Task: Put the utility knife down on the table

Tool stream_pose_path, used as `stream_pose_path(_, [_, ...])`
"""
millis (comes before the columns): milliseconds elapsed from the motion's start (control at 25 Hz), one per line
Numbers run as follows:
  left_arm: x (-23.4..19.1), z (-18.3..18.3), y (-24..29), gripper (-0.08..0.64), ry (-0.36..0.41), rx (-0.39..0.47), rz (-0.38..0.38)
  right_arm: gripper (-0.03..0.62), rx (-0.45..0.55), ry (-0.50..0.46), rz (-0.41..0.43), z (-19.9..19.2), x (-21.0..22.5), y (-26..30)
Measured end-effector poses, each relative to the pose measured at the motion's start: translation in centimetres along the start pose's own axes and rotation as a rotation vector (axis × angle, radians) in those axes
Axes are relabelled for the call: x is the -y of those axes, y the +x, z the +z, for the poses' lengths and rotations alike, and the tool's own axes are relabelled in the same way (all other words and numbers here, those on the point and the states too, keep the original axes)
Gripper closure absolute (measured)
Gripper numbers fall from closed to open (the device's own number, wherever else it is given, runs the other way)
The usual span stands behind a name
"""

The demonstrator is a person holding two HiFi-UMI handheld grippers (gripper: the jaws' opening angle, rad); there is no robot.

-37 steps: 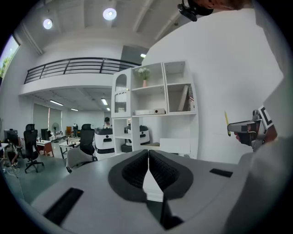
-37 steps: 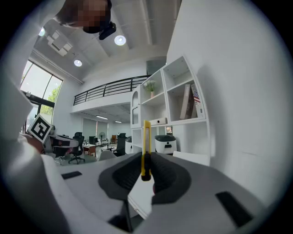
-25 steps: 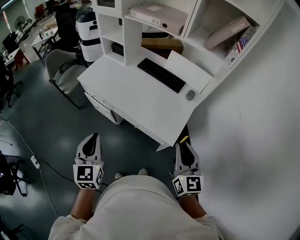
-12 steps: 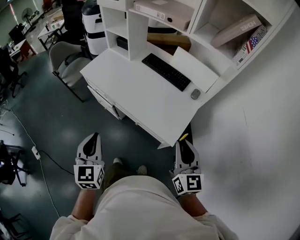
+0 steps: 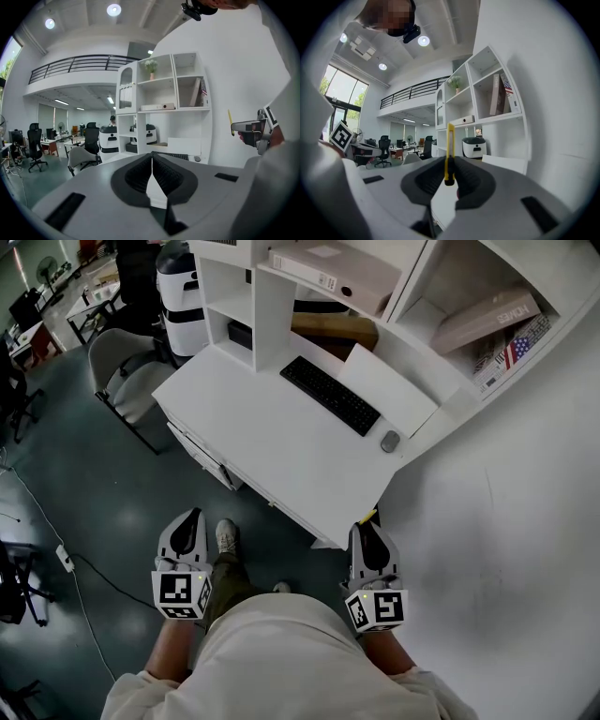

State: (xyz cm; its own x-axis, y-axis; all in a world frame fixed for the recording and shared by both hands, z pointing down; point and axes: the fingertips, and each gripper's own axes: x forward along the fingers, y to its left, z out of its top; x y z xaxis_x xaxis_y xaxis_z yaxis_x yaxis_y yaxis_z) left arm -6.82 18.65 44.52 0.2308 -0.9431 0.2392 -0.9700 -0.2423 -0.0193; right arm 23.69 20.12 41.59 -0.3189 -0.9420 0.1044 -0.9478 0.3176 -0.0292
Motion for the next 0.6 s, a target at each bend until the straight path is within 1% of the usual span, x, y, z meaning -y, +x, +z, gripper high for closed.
stream_pose_path(200, [-2.3, 1.6, 4.9, 0.551, 0.0, 0.019, -0.053, 0.525, -0.005, -0.013, -0.05, 0.7, 0.0, 3.7])
stream_pose_path(600, [-7.9, 4.6, 15.5, 0.551, 0.024, 0.019, -0.184, 0.525, -0.023, -0.013, -0.177, 2.2, -0.7, 12.1])
